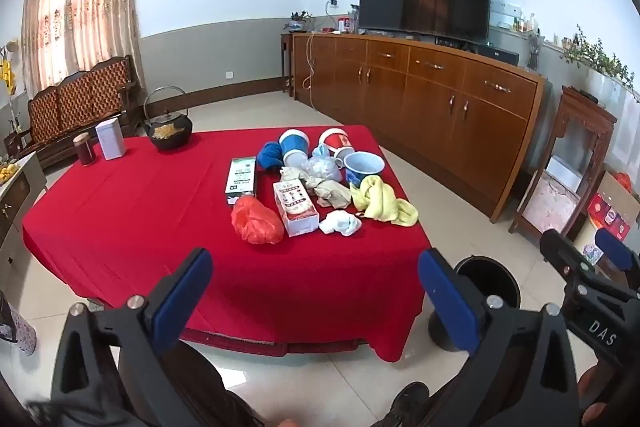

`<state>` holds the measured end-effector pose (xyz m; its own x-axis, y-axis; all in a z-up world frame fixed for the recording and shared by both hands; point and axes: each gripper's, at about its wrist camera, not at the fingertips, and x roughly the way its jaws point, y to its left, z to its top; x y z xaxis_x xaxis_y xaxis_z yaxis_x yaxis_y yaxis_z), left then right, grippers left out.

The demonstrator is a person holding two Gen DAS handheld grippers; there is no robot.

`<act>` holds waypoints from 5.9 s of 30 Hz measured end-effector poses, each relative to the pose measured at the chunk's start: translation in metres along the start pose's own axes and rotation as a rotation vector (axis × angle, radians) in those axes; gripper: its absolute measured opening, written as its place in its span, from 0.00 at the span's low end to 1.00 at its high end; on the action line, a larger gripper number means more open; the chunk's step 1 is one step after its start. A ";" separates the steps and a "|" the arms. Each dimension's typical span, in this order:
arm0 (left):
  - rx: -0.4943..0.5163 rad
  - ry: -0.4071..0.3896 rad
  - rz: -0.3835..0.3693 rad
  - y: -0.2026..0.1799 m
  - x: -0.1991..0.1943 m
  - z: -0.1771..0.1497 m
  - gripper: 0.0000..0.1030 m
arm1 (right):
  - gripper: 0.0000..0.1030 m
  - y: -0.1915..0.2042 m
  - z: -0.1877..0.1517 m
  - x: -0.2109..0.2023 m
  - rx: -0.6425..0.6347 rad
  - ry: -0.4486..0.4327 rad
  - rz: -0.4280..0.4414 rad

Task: Collect trash

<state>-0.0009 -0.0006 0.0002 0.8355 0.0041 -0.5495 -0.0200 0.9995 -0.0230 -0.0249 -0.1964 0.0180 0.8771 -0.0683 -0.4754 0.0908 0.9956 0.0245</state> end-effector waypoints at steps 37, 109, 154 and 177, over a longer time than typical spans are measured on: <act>0.008 -0.002 0.009 0.005 0.001 -0.003 1.00 | 1.00 0.004 0.000 0.001 0.005 0.002 0.001; 0.016 0.043 0.034 0.016 0.025 -0.007 1.00 | 1.00 0.018 -0.009 0.029 -0.037 0.050 0.027; -0.075 0.229 0.171 0.089 0.213 0.016 0.98 | 1.00 0.092 0.018 0.272 -0.098 0.257 0.095; -0.139 0.291 0.028 0.101 0.251 0.001 0.38 | 0.49 0.115 0.003 0.352 -0.106 0.340 0.220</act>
<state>0.2071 0.1017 -0.1394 0.6416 0.0021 -0.7670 -0.1322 0.9853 -0.1078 0.2952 -0.1066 -0.1439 0.6630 0.1544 -0.7325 -0.1462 0.9864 0.0756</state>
